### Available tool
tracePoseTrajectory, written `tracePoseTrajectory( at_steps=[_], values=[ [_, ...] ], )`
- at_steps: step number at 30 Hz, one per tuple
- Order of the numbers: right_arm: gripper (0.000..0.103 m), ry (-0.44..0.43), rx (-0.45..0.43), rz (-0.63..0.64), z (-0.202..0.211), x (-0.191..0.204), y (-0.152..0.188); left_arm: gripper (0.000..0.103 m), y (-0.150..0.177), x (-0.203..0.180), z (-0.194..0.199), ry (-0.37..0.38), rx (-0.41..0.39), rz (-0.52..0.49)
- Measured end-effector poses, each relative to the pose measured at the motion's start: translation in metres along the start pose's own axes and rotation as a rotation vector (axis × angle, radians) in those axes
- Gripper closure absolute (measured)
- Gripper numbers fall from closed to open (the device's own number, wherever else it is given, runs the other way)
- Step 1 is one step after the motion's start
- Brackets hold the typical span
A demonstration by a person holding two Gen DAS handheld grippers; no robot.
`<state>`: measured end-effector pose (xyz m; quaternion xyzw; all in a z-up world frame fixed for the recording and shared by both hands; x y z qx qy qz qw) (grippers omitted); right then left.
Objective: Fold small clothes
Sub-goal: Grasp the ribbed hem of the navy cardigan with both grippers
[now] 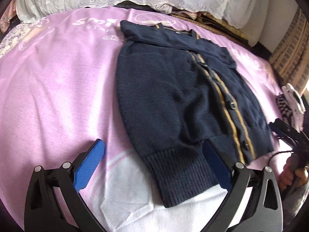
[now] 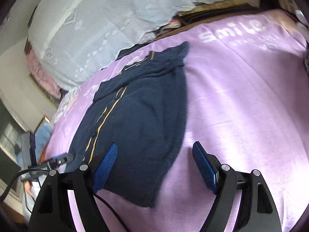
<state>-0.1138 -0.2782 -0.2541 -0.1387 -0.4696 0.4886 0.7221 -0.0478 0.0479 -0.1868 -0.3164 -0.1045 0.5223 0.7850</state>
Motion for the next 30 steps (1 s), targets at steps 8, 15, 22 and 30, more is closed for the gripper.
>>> tracePoseTrajectory(
  at_steps=[8,15,22,30],
  values=[
    [0.037,-0.053,0.081,-0.031,-0.021,-0.004,-0.003,0.005,-0.011,-0.003,-0.01,0.19,0.007,0.077],
    [0.048,-0.086,0.128,-0.022,-0.039,0.003,-0.01,0.025,-0.019,-0.004,-0.016,0.238,0.003,0.098],
    [0.052,-0.122,0.146,-0.019,-0.027,0.01,0.007,0.044,-0.012,-0.017,-0.007,0.308,0.003,0.069],
    [0.07,-0.166,0.175,-0.023,-0.03,0.016,0.013,0.065,-0.011,-0.011,-0.017,0.343,0.025,0.118]
  ],
)
Point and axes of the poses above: each gripper's, at about its wrist camera, not at the fingertips, and z roughly against the way its jaws point, x to its left, y to its underside, the point moved 8 cm from there along -z, roughly the way its jaws point, and after that the axes turned 7 degrees about -z, right-handed, at the moved point
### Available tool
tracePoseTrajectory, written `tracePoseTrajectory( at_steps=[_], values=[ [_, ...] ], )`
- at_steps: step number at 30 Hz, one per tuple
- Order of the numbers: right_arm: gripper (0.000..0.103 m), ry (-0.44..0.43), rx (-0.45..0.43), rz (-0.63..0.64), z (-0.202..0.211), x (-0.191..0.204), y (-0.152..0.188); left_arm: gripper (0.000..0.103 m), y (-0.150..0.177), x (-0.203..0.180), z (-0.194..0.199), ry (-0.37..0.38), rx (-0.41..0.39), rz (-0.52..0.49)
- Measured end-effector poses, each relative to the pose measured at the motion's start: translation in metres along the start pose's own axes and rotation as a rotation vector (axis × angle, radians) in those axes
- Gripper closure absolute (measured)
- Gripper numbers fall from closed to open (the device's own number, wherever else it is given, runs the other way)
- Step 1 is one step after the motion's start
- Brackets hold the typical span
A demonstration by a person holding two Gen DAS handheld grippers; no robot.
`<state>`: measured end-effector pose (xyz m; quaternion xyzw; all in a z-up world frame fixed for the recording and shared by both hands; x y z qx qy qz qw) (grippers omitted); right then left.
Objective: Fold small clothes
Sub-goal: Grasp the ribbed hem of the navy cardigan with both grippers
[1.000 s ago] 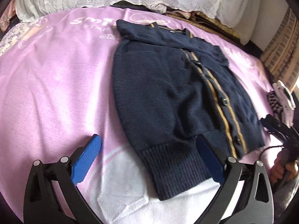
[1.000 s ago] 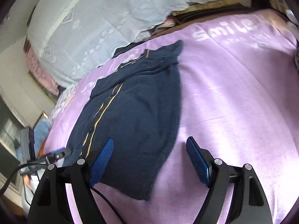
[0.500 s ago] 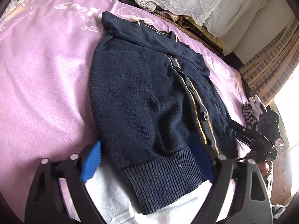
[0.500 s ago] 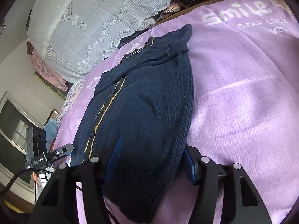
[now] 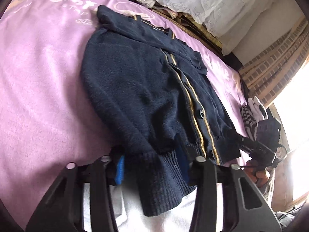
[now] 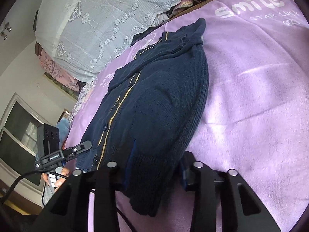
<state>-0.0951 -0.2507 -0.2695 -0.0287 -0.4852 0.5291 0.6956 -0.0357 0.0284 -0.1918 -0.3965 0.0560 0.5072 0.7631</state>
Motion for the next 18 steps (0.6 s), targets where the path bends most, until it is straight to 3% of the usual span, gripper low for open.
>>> tracePoseTrajectory(
  at_steps=[9,13,15,16,18],
  values=[
    [0.073,-0.01,0.022,0.004,-0.001,0.002,0.007,0.062,0.0,0.011,0.002,0.066,0.0,0.09],
    [0.073,-0.014,0.023,0.003,-0.002,0.002,0.006,0.064,-0.006,0.002,0.022,0.14,-0.08,0.076],
    [0.074,-0.014,0.022,0.0,-0.002,0.001,0.006,0.048,-0.008,-0.002,0.029,0.11,-0.116,0.04],
    [0.074,-0.014,0.022,0.0,-0.002,0.001,0.007,0.028,-0.006,0.004,0.023,0.044,-0.094,0.046],
    [0.074,-0.014,0.022,0.0,-0.002,0.001,0.007,0.029,-0.001,0.015,0.01,0.001,-0.037,0.081]
  ],
)
Point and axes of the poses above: each gripper's, at about its wrist camera, not at the fingertips, and z roughly against the way its jaws point, x to its left, y to its underside, the point moved 8 cm from there along -z, roughly the way its jaws point, and after that the axes turned 7 degrees about -z, right-handed, at the moved point
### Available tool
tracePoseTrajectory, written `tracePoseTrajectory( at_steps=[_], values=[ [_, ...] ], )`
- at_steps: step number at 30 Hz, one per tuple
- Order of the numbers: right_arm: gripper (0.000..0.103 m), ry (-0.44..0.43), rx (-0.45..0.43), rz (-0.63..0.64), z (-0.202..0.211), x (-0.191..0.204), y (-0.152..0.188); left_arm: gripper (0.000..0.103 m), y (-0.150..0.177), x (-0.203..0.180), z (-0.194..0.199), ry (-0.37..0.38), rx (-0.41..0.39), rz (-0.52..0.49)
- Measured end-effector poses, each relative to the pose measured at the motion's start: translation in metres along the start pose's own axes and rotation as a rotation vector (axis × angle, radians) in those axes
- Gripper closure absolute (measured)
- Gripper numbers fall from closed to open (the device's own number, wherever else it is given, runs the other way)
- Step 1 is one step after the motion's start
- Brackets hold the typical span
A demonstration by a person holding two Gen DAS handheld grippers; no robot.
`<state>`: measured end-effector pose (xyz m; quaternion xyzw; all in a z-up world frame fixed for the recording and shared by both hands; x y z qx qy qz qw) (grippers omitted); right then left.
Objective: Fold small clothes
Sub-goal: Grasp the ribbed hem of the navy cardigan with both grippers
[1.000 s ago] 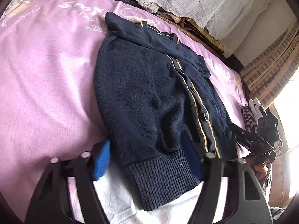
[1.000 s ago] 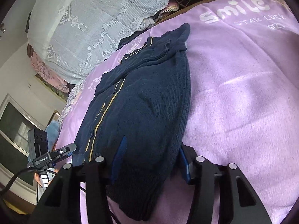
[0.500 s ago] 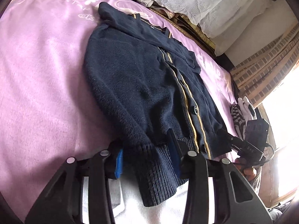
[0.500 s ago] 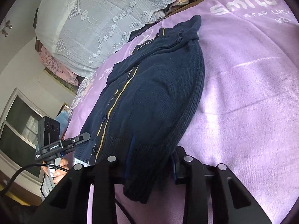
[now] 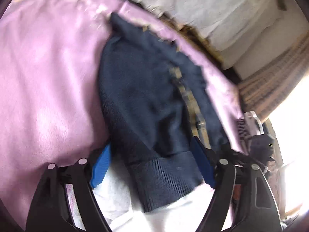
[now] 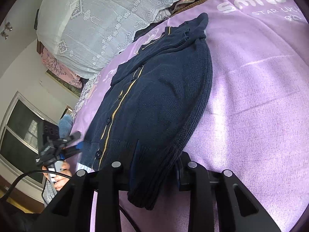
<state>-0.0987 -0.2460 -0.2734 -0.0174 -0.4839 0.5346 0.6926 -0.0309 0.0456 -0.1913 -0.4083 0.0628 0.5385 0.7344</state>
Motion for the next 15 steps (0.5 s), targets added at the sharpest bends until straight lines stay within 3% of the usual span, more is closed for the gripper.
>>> tracePoseTrajectory(
  at_steps=[3,5,7,12,15],
  values=[
    [0.074,0.001,-0.001,0.0,0.0,0.0,0.0,0.032,-0.002,-0.002,0.003,0.011,-0.012,-0.004],
    [0.076,0.004,-0.002,0.001,0.0,0.0,0.0,0.052,-0.001,-0.002,-0.001,-0.037,0.0,-0.036],
    [0.079,0.006,-0.005,0.0,0.0,-0.001,-0.001,0.06,0.0,-0.004,-0.002,-0.033,0.006,-0.047],
    [0.08,0.007,-0.006,-0.001,0.0,-0.002,-0.001,0.061,0.005,-0.007,-0.002,0.013,0.033,-0.054],
    [0.08,0.01,-0.006,-0.001,0.0,-0.001,-0.001,0.061,0.008,-0.01,-0.005,0.002,0.037,-0.075]
  ],
)
Point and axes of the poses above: each gripper's, at about its wrist camera, not at the fingertips, and z roughly against the way its jaws point, x to its left, y to its underside, the point moved 8 cm from there along -z, roughly the way its jaws point, and after that the axes turned 7 degrees about -z, right-handed, at the moved point
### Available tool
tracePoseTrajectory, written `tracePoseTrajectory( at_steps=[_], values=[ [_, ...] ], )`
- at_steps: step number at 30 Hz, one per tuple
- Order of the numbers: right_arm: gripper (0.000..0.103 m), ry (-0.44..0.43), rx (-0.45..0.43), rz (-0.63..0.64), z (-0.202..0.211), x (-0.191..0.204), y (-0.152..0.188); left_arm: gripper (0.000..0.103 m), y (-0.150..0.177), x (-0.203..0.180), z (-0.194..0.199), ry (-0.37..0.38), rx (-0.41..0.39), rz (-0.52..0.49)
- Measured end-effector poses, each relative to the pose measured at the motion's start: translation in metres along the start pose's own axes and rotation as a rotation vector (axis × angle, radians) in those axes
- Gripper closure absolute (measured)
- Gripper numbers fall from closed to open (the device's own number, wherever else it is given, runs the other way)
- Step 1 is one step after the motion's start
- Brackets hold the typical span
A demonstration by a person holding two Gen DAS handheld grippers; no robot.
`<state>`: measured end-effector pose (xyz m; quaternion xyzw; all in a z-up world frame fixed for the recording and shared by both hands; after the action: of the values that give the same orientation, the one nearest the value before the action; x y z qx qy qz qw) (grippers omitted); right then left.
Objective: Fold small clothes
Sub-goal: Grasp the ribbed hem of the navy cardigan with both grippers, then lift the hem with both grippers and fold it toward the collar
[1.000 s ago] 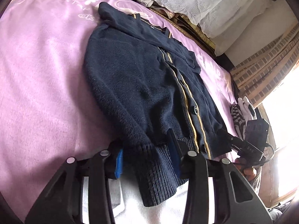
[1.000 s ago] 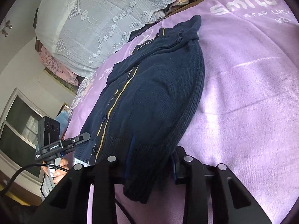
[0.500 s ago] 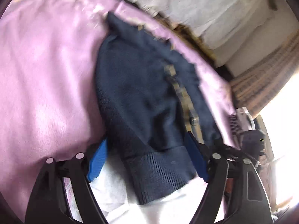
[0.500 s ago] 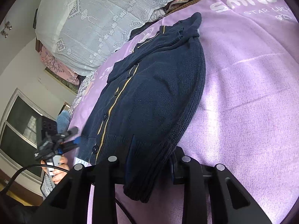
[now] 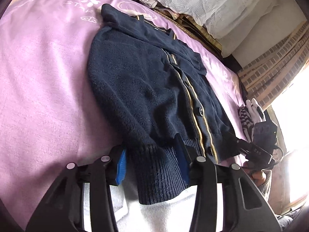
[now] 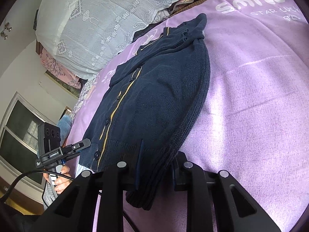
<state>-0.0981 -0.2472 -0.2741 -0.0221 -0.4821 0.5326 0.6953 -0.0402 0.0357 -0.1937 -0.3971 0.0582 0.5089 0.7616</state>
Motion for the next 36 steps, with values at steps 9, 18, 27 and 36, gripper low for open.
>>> tracePoseTrajectory(
  at_steps=[9,18,27,36],
  values=[
    [0.09,-0.011,-0.021,0.009,0.002,0.004,-0.001,0.09,-0.006,-0.006,0.004,-0.036,-0.054,-0.045],
    [0.092,-0.065,-0.084,0.026,0.021,0.025,-0.015,0.092,-0.027,-0.021,0.023,-0.062,-0.131,-0.095],
    [0.093,-0.112,-0.141,0.02,0.04,0.052,-0.05,0.092,-0.066,-0.039,0.048,-0.104,-0.211,-0.128],
    [0.093,-0.179,-0.194,-0.047,0.048,0.07,-0.091,0.092,-0.107,-0.049,0.059,-0.117,-0.291,-0.127]
  ],
)
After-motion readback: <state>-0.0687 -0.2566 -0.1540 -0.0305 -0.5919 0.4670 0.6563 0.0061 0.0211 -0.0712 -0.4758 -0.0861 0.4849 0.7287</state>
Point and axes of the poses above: each gripper's, at about its wrist camera, not at the fingertips, and z roughly against the way its jaws point, x to its left, y to its underside, the point moved 8 cm from there along -z, roughly the way its jaws point, and after that the axes turned 7 degrees about -z, right-handed, at the moved point
